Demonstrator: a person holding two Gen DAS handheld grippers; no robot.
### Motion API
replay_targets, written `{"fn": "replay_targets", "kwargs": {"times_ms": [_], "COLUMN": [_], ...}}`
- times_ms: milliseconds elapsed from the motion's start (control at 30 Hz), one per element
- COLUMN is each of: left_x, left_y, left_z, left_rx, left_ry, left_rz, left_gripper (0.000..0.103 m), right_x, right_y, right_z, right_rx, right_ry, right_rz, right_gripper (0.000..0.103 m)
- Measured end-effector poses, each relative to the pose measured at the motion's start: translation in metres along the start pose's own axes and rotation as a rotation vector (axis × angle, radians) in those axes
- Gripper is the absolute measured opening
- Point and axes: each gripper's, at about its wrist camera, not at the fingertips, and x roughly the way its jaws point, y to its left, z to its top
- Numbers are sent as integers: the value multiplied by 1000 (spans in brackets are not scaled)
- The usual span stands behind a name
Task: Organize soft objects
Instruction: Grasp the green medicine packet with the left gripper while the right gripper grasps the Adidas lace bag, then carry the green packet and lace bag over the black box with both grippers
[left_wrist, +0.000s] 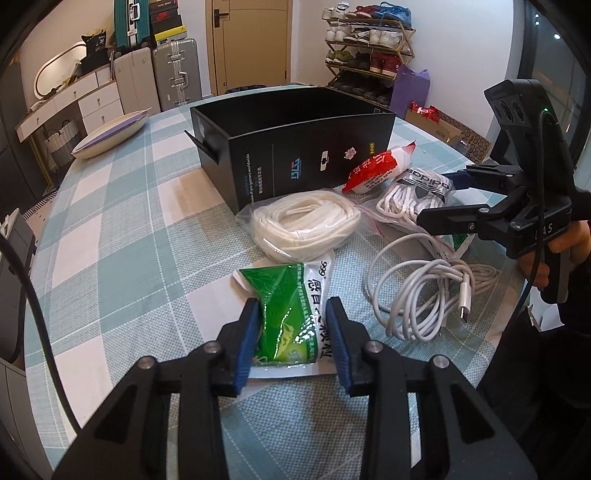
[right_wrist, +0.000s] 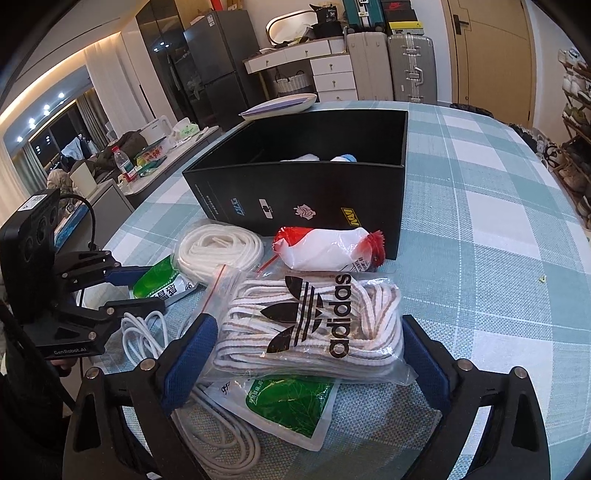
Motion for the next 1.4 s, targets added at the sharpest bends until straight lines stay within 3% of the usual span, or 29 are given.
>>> {"fn": "replay_targets", "kwargs": {"times_ms": [200,300,333,633,1200,1233,1400], "left_x": [-1,-1,-1,-2,-21,-22,-22], "left_y": [0,1,1,4,16,16,19], "left_z": [0,0,0,-1,-1,0,0], "left_rx": [-2,-5,-5,-22,-80,-81,-85], "left_ry": [0,0,0,-8,-78,-84,-79], "left_rz": [-3,-4,-4,5,26,28,38], "left_gripper": [34,33,33,33,30,11,10], "right_x": [-8,-16,-18,-40,-77,-78,-84], "right_y": [2,0,0,-4,16,17,19], "right_z": [-4,-6,-7,-10,-3,-3,-2], "right_rx": [-26,-23,-24,-9,-88,-91,-97], "right_ry": [-26,-46,-50,-136,-273,-281,-298], "right_rz": [6,6,6,29,34,32,28], "right_gripper": [82,67,51,26,20,20,20]}}
